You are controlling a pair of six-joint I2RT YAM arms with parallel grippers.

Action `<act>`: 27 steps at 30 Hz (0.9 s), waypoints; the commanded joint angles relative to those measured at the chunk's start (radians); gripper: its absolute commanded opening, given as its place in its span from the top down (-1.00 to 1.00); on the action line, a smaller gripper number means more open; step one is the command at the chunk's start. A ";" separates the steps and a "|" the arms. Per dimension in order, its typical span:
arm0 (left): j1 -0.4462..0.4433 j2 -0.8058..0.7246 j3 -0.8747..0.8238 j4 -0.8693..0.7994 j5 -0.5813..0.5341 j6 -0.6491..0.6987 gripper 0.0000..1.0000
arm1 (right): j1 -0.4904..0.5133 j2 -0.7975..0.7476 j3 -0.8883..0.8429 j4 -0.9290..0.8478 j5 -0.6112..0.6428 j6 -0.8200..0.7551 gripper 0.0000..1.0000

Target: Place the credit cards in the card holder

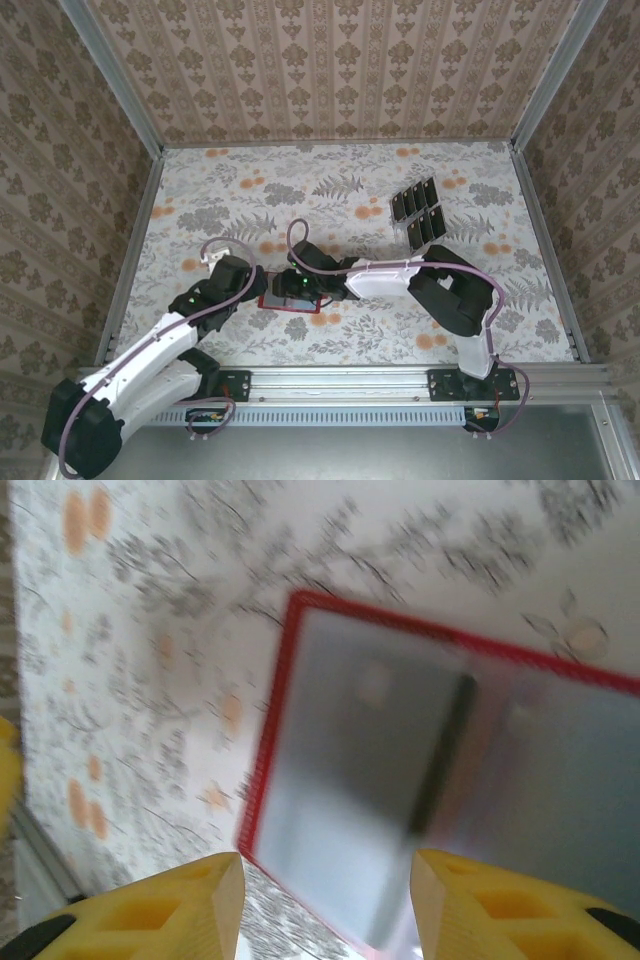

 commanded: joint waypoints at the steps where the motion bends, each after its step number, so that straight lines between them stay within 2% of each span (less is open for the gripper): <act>1: 0.013 0.032 0.043 0.017 0.050 0.036 -1.00 | 0.002 -0.003 -0.054 0.001 -0.006 -0.012 0.02; 6: 0.015 0.062 0.047 0.032 0.073 0.039 -1.00 | -0.025 -0.023 -0.099 -0.046 0.020 -0.074 0.02; 12: 0.015 0.081 0.050 0.039 0.089 0.044 -0.99 | -0.099 -0.046 -0.094 -0.162 0.021 -0.220 0.02; 19: 0.013 0.088 0.039 0.050 0.103 0.037 -1.00 | -0.144 -0.076 -0.057 -0.220 -0.044 -0.330 0.03; 24: 0.012 0.111 0.048 0.063 0.119 0.039 -1.00 | -0.161 -0.178 0.004 -0.270 -0.093 -0.366 0.03; 27: 0.013 0.129 0.060 0.074 0.127 0.052 -1.00 | -0.196 -0.272 0.052 -0.356 -0.047 -0.392 0.03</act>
